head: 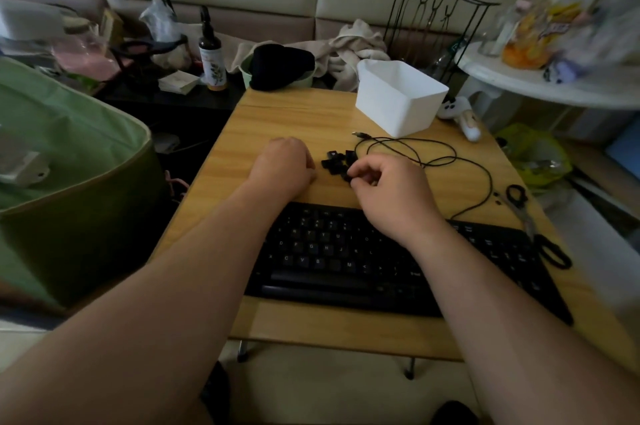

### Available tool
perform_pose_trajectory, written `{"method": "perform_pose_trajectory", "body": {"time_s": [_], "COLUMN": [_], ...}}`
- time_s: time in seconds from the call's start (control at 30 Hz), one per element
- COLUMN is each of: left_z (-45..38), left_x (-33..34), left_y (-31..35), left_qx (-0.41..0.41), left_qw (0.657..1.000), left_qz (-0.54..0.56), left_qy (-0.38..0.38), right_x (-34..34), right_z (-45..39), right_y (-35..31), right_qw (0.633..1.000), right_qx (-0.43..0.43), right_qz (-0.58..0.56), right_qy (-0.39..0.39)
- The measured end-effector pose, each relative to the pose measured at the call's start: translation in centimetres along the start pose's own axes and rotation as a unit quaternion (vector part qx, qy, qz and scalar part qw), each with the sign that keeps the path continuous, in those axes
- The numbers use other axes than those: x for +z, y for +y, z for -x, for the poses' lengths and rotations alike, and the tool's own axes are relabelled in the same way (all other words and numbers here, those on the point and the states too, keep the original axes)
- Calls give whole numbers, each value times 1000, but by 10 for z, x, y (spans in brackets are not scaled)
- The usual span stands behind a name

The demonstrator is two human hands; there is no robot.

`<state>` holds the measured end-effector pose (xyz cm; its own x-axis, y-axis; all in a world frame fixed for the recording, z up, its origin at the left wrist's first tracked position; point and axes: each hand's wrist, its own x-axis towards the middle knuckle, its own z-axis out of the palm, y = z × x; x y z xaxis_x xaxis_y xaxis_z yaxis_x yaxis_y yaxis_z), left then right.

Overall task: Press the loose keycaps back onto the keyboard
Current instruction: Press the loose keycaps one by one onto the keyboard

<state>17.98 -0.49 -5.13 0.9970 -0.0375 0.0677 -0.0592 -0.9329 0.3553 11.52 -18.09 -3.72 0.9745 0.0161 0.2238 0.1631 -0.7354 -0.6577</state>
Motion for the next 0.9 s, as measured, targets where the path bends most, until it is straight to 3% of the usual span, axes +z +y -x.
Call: {"method": "perform_pose_trajectory", "body": {"time_s": [0.1,0.17,0.2,0.3,0.37,0.43,0.7,0.9], "left_z": [8,15,19,37,50,60,79,88], "left_x": [-8,-13,-16,-28,-35,-41,-59,-65], "left_y": [0,0,1,8,10,6,-20,-36], "left_qx": [-4,-14,-26,-47,-37,-23,-15,1], "left_qw": [998,983,958,821,754,725,724,717], "left_qz": [63,182,285,557,633,659,656,659], "left_qy": [-11,-4,-19,-119,-171,-199,-211,-226], "right_x": [-5,-5,-4,-3,-5,-6,-1,7], "right_z": [2,2,2,4,6,9,20,25], "right_y": [3,2,1,-8,-15,-19,-30,-43], "right_qw": [1000,999,998,987,974,970,973,969], "right_qx": [-9,-17,-20,-32,-55,-92,-203,-230], "right_qz": [-16,-40,-58,-155,-217,-225,-107,-80], "right_qy": [0,0,1,17,19,10,-3,47]}}
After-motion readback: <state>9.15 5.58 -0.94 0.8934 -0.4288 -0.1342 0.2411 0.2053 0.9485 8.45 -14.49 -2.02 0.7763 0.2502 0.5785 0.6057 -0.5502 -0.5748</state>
